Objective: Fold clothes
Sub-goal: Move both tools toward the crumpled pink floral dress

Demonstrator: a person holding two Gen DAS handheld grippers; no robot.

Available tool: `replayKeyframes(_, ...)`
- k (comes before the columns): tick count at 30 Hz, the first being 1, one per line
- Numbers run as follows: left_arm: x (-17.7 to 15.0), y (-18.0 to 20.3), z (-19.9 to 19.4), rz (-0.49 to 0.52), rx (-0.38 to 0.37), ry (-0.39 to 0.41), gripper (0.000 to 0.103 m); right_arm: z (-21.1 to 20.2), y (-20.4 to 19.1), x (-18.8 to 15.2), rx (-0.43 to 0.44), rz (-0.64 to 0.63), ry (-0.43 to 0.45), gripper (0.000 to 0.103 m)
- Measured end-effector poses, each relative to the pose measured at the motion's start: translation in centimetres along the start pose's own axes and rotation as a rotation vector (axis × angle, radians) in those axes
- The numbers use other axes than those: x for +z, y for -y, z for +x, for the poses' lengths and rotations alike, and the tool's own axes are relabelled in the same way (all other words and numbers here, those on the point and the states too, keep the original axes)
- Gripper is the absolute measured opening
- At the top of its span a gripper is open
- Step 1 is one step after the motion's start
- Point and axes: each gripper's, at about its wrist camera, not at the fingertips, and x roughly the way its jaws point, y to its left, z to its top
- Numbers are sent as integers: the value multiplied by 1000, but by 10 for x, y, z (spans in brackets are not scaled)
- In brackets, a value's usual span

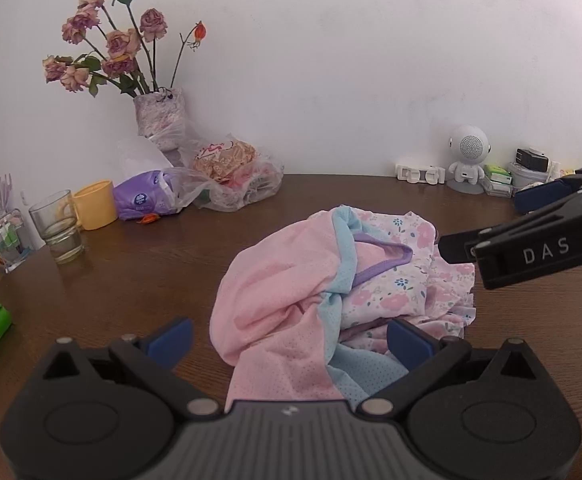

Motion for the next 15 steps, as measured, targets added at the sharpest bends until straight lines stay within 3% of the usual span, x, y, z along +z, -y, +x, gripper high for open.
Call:
replayKeyframes(7,5,0,41,37,32,-44,101,42,3,-5,122,20,-125,96)
replayKeyframes(11,2,-3,50,26,31,-62,100,60,4,-10,180,60,-156,88)
replayKeyframes(15,2,-5,44,35,17,-33,100,78,3,-16,245,121,-199,64)
